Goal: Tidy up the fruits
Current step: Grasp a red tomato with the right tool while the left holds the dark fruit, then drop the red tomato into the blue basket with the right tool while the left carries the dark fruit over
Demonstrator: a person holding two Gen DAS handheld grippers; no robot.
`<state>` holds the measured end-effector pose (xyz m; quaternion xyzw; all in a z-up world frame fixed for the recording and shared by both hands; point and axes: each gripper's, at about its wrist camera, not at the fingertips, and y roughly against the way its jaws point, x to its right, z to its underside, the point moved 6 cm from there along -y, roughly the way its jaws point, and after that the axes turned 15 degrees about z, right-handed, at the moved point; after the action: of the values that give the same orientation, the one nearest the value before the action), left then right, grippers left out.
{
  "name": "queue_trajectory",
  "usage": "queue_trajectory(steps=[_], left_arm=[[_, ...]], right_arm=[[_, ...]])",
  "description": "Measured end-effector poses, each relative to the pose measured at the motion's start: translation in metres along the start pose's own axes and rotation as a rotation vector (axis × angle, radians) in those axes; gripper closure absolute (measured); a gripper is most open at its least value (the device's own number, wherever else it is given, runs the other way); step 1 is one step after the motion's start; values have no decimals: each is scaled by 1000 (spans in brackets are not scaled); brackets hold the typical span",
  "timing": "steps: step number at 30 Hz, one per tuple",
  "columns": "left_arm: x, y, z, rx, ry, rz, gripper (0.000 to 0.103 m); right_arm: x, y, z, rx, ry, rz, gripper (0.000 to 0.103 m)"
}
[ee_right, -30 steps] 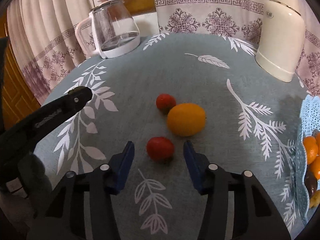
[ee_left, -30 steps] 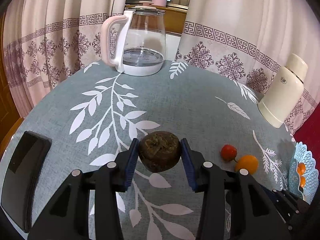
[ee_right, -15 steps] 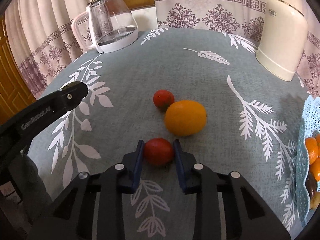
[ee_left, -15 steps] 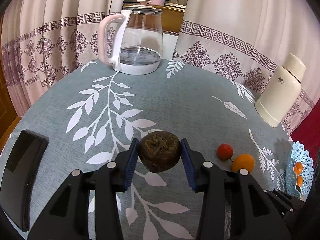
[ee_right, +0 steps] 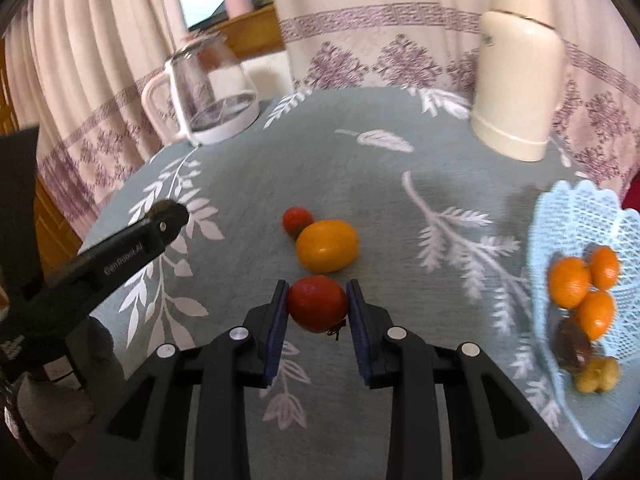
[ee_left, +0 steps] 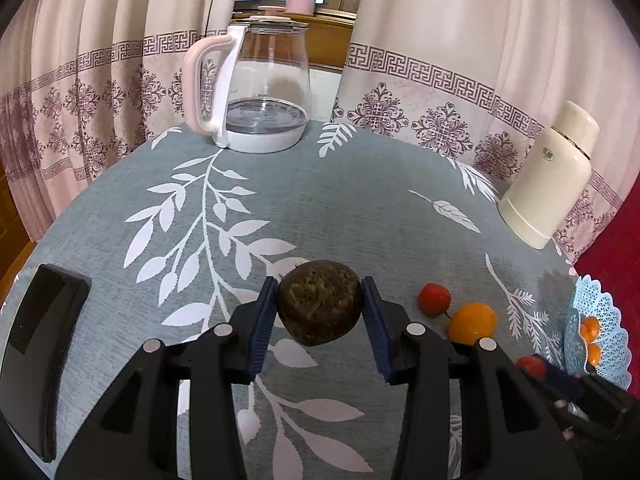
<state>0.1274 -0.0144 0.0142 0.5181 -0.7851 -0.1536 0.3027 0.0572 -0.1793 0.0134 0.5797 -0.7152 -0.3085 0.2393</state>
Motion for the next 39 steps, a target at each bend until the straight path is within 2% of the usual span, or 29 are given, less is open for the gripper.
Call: queue_trajectory(steps=[13,26,35,36,39], left_arm=[[9,1,1,3,-20,16,59],[17,3,4,3,-39,31,59],[27,5,6,3,-65,40,59],[28,5,7,4,-69,42,59],[33,6,9,2,-84,49,59]], right_arm=[[80,41,-1,59,-159,97,73],[178,55,34,39,-332,261,73],[199,49,49,12,-383,306,72],[200,49,49,12,-384,308,71],[199,51,50,27,-384,325,58]])
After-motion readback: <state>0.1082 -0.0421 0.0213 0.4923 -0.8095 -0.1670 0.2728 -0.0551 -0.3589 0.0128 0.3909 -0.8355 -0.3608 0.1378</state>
